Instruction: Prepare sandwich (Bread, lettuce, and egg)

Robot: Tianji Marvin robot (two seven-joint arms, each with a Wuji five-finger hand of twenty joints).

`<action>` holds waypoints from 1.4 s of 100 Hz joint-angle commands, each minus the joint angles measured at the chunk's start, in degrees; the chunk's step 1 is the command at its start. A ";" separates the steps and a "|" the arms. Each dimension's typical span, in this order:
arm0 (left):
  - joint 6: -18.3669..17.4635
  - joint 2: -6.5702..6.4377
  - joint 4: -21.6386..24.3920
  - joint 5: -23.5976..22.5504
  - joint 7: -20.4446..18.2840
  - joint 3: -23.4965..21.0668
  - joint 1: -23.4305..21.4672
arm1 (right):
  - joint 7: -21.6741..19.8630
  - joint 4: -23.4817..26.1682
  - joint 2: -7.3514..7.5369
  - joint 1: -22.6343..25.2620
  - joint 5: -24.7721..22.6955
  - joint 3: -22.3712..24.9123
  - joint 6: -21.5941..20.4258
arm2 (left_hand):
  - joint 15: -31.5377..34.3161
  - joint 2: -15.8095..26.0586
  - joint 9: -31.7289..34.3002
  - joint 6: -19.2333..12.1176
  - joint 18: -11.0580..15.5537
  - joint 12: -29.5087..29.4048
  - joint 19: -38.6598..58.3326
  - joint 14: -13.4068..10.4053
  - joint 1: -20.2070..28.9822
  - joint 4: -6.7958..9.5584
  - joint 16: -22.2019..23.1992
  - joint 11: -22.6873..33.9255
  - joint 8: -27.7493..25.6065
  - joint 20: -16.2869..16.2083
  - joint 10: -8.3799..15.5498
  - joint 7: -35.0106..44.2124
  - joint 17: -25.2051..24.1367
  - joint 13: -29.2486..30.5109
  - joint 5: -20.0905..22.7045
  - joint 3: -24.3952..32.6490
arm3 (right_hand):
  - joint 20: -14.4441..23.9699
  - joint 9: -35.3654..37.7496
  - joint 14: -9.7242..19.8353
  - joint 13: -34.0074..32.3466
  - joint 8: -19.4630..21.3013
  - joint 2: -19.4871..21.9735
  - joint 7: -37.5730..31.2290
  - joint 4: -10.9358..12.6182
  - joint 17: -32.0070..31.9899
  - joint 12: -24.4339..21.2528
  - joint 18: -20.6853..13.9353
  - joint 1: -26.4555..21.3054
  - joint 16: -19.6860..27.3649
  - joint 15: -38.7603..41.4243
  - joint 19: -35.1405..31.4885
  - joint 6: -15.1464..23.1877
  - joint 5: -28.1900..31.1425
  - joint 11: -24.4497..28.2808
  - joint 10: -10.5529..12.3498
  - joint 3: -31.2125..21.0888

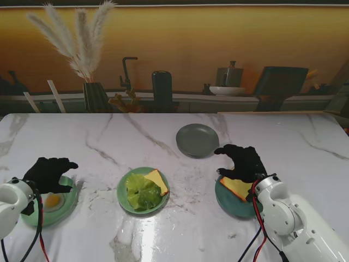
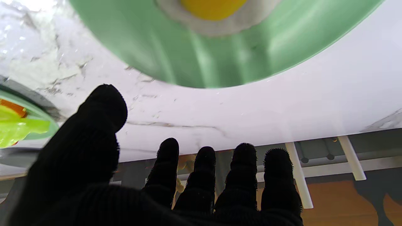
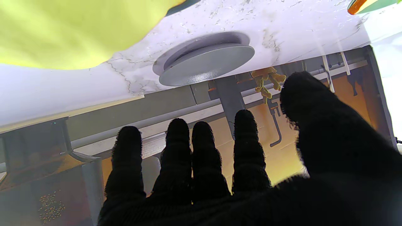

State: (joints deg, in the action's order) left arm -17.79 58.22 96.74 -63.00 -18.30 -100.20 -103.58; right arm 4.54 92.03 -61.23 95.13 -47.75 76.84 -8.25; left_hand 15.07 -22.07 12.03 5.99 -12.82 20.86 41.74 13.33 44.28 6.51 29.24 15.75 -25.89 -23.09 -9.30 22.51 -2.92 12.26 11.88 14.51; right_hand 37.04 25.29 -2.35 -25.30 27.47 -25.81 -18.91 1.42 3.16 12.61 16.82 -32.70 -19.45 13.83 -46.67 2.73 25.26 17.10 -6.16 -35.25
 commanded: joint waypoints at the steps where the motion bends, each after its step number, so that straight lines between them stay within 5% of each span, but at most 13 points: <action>1: 0.84 -0.35 -0.93 1.33 -0.38 -0.30 -0.66 | -0.22 0.08 -0.83 0.11 -0.22 -0.21 0.19 | 1.64 -2.01 -1.34 0.96 -0.61 2.52 2.06 -1.53 -1.65 0.08 2.51 1.24 -0.99 -2.36 0.58 -0.39 -0.39 -1.28 -2.21 2.16 | -0.09 -0.31 0.95 -0.24 -0.30 1.81 1.40 -1.77 -1.16 0.82 1.15 1.91 -0.52 -0.23 -0.40 -0.40 -0.02 0.36 0.69 1.82; 12: 1.40 -0.38 -0.93 -1.15 0.02 -0.67 -1.37 | -0.46 -0.12 -0.77 0.01 -0.36 -0.35 0.20 | 3.35 -2.41 -1.44 1.11 -0.37 5.00 3.86 -1.88 -2.43 -0.43 5.73 2.34 -2.36 -5.82 0.95 0.77 -0.22 -0.84 -3.16 2.90 | 0.01 -0.44 1.09 -0.21 -0.25 2.06 1.43 -1.75 -1.17 0.91 1.15 1.79 -0.59 -0.17 -0.46 -0.28 -0.06 0.36 0.67 1.92; 47: 4.19 -0.58 -0.11 -3.85 -3.69 -0.85 -3.31 | -1.09 -1.68 -0.64 -0.78 -0.14 -1.20 0.36 | 2.95 -2.93 -2.39 0.72 -1.65 6.52 2.83 -2.43 -3.20 -0.54 7.75 -0.82 -3.58 -8.89 1.45 -2.59 -1.66 -2.54 -4.69 2.49 | 0.20 -0.69 1.17 -0.06 -0.14 3.00 1.52 -1.75 -1.52 1.11 1.06 1.32 -0.74 0.02 -0.42 -0.40 -0.34 0.57 0.68 2.47; 60: 3.34 -0.60 -0.13 -5.31 -2.91 -1.24 -3.89 | -1.08 -1.83 -0.64 -0.78 -0.16 -1.28 0.71 | 3.79 -3.59 -2.89 0.01 -1.79 8.80 2.77 -2.78 -3.75 -0.20 9.36 -1.72 -6.88 -11.00 1.84 -6.47 -1.82 -3.00 -5.26 3.27 | 0.26 -0.79 1.18 0.09 -0.11 3.50 1.57 -1.73 -1.62 1.18 1.01 0.87 -0.78 0.13 -0.43 -0.48 -0.57 0.77 0.69 2.78; 86: 1.41 -0.41 0.95 -6.96 -0.52 -2.57 -6.91 | -0.85 -2.62 -0.70 -1.06 0.12 -1.70 1.30 | 6.83 -5.07 -4.44 -1.39 -1.99 16.59 2.92 -3.12 -5.05 -0.19 14.96 -4.89 -22.33 -14.93 2.32 -15.56 -2.06 -5.53 -6.52 5.48 | 0.32 -1.27 1.14 0.40 -0.04 4.56 1.65 -1.62 -1.99 1.32 0.79 -0.13 -0.87 0.50 -0.43 -0.65 -1.14 1.31 0.62 3.63; 107: 0.18 -0.34 2.11 -7.00 -0.34 -3.34 -8.65 | -1.06 -2.90 -0.70 -1.28 0.28 -2.03 2.04 | 7.49 -4.89 -4.49 -1.26 -1.85 16.97 2.28 -3.10 -5.11 -0.23 15.29 -5.04 -22.72 -14.71 2.34 -16.20 -2.01 -5.85 -6.35 5.48 | 0.34 -1.51 1.27 0.59 0.05 5.56 1.54 -1.48 -2.11 1.33 0.69 -0.95 -0.89 0.79 -0.52 -0.80 -1.15 1.66 0.53 4.26; 127: -2.49 -0.42 2.69 -8.72 0.85 -4.33 -9.82 | -1.40 -2.87 -0.75 -1.30 0.86 -2.14 2.69 | 12.72 -8.20 -4.81 -2.20 -2.02 22.71 6.07 -3.95 -4.60 3.31 21.42 -2.79 -24.90 -18.98 3.34 -15.19 -2.27 -7.25 -6.64 13.41 | 0.27 -1.72 1.14 0.79 0.08 6.13 1.50 -1.32 -2.27 1.29 0.59 -1.64 -0.88 1.06 -0.52 -1.01 -1.25 1.96 0.46 5.05; 140: -2.14 -0.39 2.66 -11.39 2.83 -4.36 -10.52 | -1.60 -2.96 -0.75 -1.42 1.23 -2.41 2.55 | 15.55 -8.65 -4.99 -1.84 -1.04 26.38 8.63 -3.84 -4.56 3.86 24.87 -2.08 -29.32 -22.09 3.38 -13.76 -2.27 -7.98 -7.10 15.87 | 0.21 -1.59 1.18 0.70 0.12 6.32 1.40 -1.19 -2.37 1.25 0.54 -1.84 -0.87 1.20 -0.51 -1.03 -1.13 2.11 0.52 5.41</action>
State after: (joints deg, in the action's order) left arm -20.86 57.74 99.30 -73.06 -16.78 -104.58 -113.40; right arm 3.21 89.05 -61.01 93.64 -46.68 74.80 -5.47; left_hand 29.56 -28.97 7.93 4.24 -13.45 45.43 49.15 10.34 40.20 7.62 52.55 13.16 -53.36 -43.66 -6.33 7.91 -4.46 5.96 7.48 28.33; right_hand 37.04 25.21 -2.26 -25.29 27.46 -21.02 -18.32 1.41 1.91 13.22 16.82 -34.00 -19.93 14.72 -46.67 2.19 25.26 18.33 -6.16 -30.88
